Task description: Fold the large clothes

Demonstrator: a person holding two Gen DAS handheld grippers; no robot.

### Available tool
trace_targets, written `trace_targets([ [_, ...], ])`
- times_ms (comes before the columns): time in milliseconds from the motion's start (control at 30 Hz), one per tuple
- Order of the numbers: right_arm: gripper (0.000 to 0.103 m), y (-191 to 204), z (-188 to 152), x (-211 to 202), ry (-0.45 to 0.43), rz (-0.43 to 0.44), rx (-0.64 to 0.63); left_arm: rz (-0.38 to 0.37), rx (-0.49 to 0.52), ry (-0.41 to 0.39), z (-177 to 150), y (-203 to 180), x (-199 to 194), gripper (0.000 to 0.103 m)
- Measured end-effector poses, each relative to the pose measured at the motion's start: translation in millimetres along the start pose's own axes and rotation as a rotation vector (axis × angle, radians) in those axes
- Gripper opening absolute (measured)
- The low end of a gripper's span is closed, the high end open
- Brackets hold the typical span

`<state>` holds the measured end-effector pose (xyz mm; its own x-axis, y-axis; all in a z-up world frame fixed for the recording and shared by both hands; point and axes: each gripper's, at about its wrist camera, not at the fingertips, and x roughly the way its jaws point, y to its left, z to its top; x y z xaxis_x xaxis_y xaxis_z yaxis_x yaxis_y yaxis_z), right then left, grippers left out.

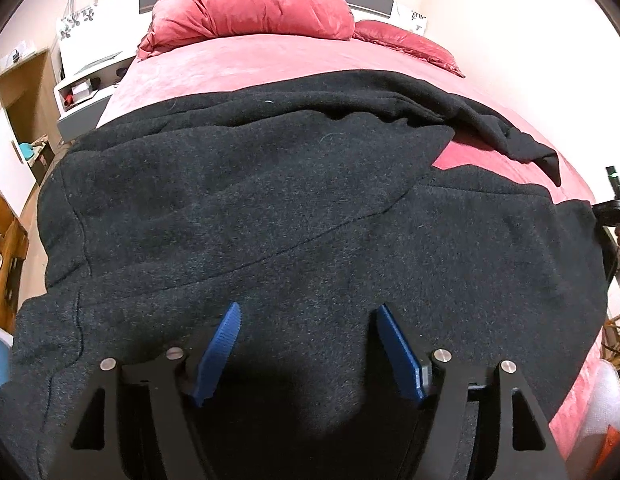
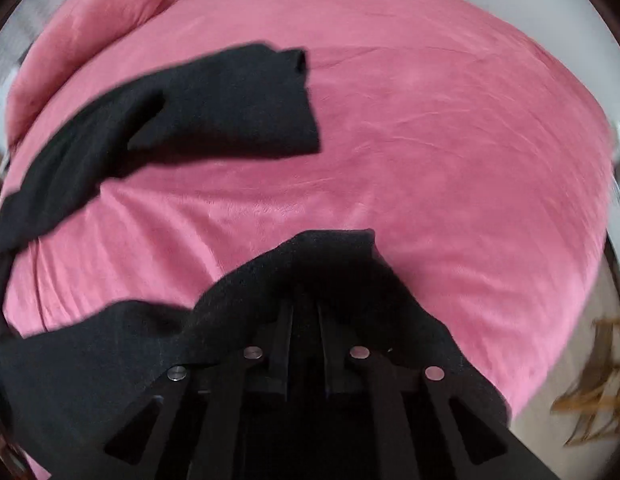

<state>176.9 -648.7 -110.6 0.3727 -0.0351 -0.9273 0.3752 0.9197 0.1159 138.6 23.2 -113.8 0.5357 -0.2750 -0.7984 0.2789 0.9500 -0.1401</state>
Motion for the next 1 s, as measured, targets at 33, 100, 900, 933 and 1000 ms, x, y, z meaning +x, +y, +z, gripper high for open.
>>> trace_targets([
  [33, 0.007, -1, -2, -11, -0.04, -0.006, 0.009, -0.002, -0.005, 0.001, 1, 0, -1, 0.072],
  [100, 0.006, -1, -3, -46, -0.174, -0.056, 0.001, -0.018, -0.022, -0.004, 2, 2, -4, 0.072],
  [900, 0.048, -166, -115, -90, -0.274, 0.19, 0.705, 0.114, -0.161, -0.135, 3, 50, -34, 0.071],
  [933, 0.051, -163, -120, -83, -0.251, 0.244, 0.74, 0.114, -0.166, -0.127, 1, 51, -32, 0.071],
  [1000, 0.051, -162, -122, -62, -0.183, 0.374, 0.822, 0.125, -0.159, -0.112, 0, 52, -28, 0.071],
])
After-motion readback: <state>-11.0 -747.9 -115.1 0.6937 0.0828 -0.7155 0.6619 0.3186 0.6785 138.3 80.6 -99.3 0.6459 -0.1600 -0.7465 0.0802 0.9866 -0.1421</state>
